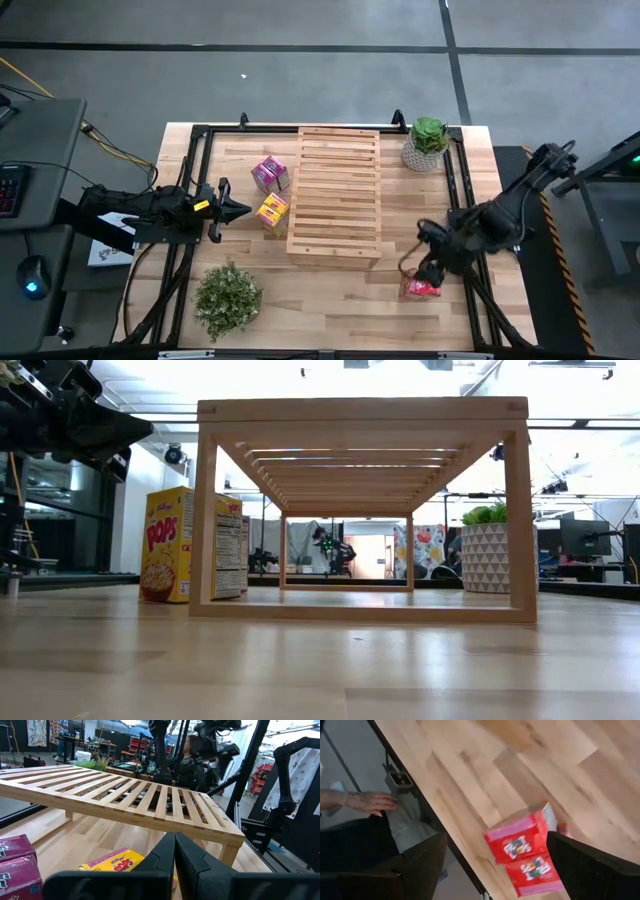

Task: Stack cereal on shelf
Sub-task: Put the right red cereal box on the shelf

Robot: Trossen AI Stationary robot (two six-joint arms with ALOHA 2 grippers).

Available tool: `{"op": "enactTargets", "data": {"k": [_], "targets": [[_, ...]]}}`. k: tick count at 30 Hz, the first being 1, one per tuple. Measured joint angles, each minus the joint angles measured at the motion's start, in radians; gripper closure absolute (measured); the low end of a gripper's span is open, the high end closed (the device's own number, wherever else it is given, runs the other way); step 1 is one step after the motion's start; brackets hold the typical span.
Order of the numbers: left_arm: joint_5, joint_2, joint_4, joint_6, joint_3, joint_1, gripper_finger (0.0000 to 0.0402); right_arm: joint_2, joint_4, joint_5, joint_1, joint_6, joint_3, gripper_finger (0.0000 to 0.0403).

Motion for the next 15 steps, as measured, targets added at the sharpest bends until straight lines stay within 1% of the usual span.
{"op": "enactTargets", "data": {"k": [3, 6, 9, 15], "targets": [[0.000, 0.000, 0.000, 0.000, 0.000, 0.000, 0.0398, 0.040, 0.033, 0.028, 0.053, 0.017, 0.000, 0.0066], [0.000, 0.000, 0.000, 0.000, 0.000, 0.000, 0.0398, 0.076, 0.083, 0.037, 0.083, 0.023, 0.000, 0.0066], [0.000, 0.000, 0.000, 0.000, 0.000, 0.000, 0.0398, 0.106, 0.127, 0.044, 0.102, 0.027, 0.000, 0.0066], [0.000, 0.000, 0.000, 0.000, 0.000, 0.000, 0.0398, 0.162, 0.157, 0.027, 0.122, 0.054, 0.000, 0.0066]]}}
